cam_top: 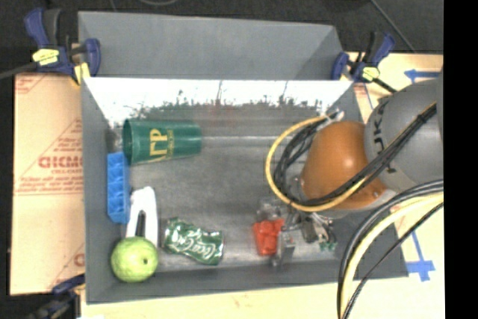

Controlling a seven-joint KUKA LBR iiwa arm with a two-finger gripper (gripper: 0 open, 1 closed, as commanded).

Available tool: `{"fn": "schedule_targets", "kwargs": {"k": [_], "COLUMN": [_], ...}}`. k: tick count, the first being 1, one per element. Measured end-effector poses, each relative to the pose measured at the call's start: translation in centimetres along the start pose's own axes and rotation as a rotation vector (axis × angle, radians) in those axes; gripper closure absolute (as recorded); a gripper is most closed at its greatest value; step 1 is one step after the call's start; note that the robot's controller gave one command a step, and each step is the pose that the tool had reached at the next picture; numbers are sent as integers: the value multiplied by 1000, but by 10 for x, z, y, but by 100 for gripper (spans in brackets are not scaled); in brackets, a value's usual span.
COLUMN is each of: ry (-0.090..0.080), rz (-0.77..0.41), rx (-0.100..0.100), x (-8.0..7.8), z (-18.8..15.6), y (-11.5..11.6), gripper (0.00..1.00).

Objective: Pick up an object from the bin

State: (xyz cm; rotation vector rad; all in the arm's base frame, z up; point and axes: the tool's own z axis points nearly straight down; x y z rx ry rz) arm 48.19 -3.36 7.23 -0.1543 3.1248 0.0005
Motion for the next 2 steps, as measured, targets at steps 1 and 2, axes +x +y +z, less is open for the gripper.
{"fn": "schedule_targets", "kwargs": {"k": [1,2], "ry": [18,13], "rz": [5,5], "rx": [-1,0], "x": [-11,-15], "z": [-46,-62], "y": [-6,-7], "gripper": [100,100]}}
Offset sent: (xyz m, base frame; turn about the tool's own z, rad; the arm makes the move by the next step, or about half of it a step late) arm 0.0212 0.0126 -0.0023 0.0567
